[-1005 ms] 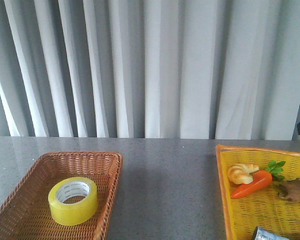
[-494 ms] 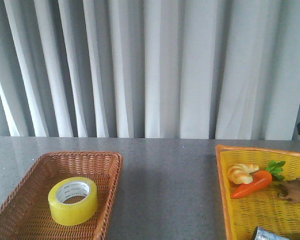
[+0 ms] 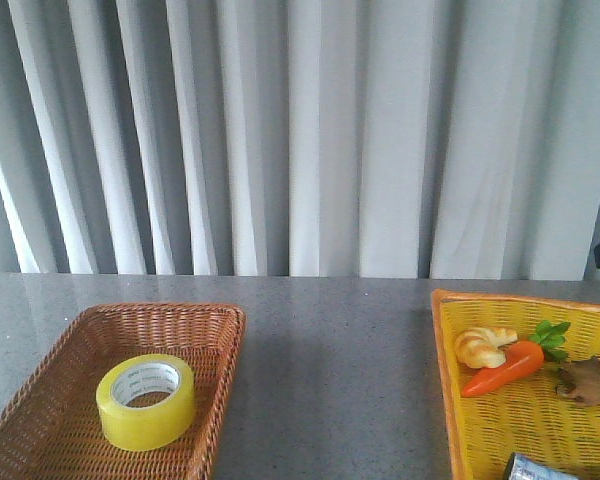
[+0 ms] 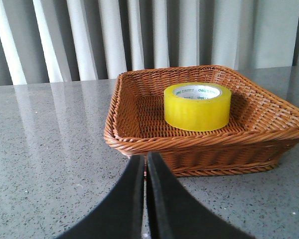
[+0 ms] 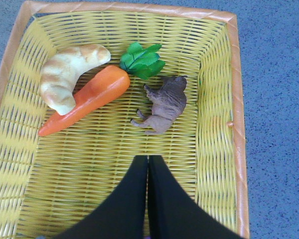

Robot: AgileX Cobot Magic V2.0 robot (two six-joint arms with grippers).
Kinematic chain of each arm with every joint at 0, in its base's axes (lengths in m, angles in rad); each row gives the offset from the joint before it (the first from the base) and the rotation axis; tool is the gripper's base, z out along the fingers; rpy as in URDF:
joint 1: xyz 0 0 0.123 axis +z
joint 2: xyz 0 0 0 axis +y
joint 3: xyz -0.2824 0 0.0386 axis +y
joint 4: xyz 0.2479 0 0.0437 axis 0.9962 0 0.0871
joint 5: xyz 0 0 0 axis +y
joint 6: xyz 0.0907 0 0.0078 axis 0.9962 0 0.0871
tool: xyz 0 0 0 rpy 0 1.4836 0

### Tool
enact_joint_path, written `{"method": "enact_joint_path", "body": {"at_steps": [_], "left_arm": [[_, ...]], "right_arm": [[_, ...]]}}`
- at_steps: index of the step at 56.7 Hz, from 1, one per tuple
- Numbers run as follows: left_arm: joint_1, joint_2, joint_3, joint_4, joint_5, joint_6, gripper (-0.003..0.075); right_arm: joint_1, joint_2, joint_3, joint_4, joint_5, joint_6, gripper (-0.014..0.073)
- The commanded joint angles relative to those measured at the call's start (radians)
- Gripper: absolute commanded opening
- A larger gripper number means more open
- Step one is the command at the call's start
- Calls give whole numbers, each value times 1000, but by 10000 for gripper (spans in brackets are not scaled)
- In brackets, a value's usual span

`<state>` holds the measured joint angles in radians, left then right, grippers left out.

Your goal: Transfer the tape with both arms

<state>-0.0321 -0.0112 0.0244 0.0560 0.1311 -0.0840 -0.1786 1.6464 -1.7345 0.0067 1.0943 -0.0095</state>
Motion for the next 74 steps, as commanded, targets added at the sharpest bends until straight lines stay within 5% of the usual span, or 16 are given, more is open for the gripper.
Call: {"method": "enact_joint_path", "body": {"at_steps": [1, 10, 21, 42, 74], "left_arm": [[1, -16, -7, -9, -65, -10, -6], [1, -16, -7, -9, -65, -9, -6], [1, -16, -7, -9, -65, -9, -6], [1, -16, -7, -9, -65, -9, -5], [1, -16, -7, -9, -65, -9, -5]], "right_arm": [[-3, -74, -25, 28, -57, -2, -7], [-2, -164, 39, 76, -189, -1, -7], [-2, -402, 456, 84, -548, 40, -7], [-2, -948, 1118, 75, -892, 52, -7], [-2, -1457, 1588, -31, -954, 52, -7]]}}
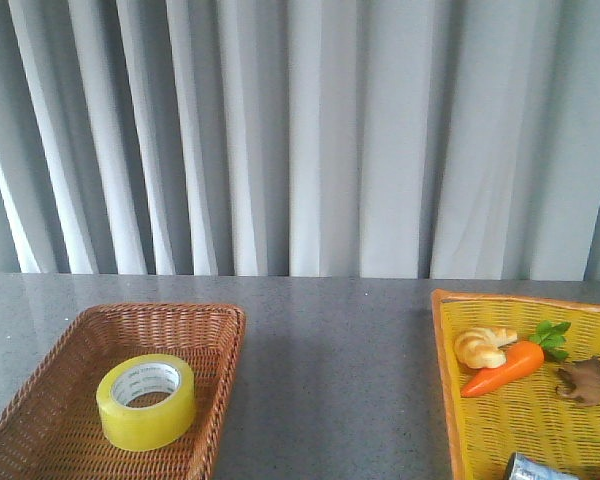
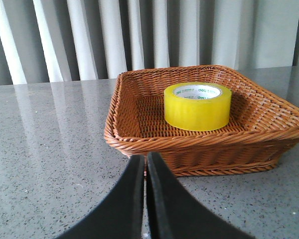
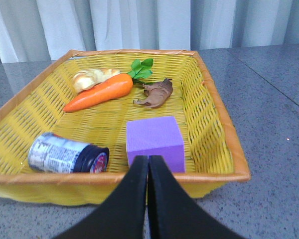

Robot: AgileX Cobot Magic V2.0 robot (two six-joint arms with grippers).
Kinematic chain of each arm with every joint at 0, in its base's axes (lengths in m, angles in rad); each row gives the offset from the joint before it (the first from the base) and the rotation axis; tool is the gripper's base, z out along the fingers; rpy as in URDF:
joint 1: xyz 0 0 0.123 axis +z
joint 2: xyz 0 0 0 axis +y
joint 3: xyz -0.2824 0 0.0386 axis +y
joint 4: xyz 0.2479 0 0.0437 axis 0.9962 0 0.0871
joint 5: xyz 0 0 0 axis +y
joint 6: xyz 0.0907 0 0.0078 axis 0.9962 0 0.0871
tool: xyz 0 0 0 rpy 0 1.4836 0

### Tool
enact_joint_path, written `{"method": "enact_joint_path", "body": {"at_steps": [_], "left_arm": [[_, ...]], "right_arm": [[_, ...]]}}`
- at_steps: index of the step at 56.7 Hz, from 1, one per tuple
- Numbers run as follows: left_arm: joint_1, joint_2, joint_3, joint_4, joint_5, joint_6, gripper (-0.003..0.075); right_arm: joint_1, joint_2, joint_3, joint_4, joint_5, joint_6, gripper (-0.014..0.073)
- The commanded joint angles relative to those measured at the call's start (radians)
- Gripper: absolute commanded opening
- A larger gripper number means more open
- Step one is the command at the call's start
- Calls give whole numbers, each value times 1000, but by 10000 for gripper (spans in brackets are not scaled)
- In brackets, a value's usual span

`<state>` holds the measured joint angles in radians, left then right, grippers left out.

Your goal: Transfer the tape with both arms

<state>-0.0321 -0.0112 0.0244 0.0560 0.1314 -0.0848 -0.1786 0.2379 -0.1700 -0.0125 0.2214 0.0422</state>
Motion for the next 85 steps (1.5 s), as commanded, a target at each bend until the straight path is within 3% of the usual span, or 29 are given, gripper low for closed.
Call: {"method": "enact_joint_path", "body": {"at_steps": [1, 16, 44, 85], "left_arm": [[1, -16, -7, -9, -65, -9, -5], [1, -16, -7, -9, -65, -9, -5], [1, -16, -7, -9, -65, -9, -5], [1, -16, -7, -9, -65, -9, -5]], "right_arm": [[-2, -65, 39, -12, -88, 0, -7], [108, -222, 202, -39, -155, 1, -7], [189, -261, 201, -39, -126, -7, -7], [184, -261, 201, -28, -121, -23, -7]]}}
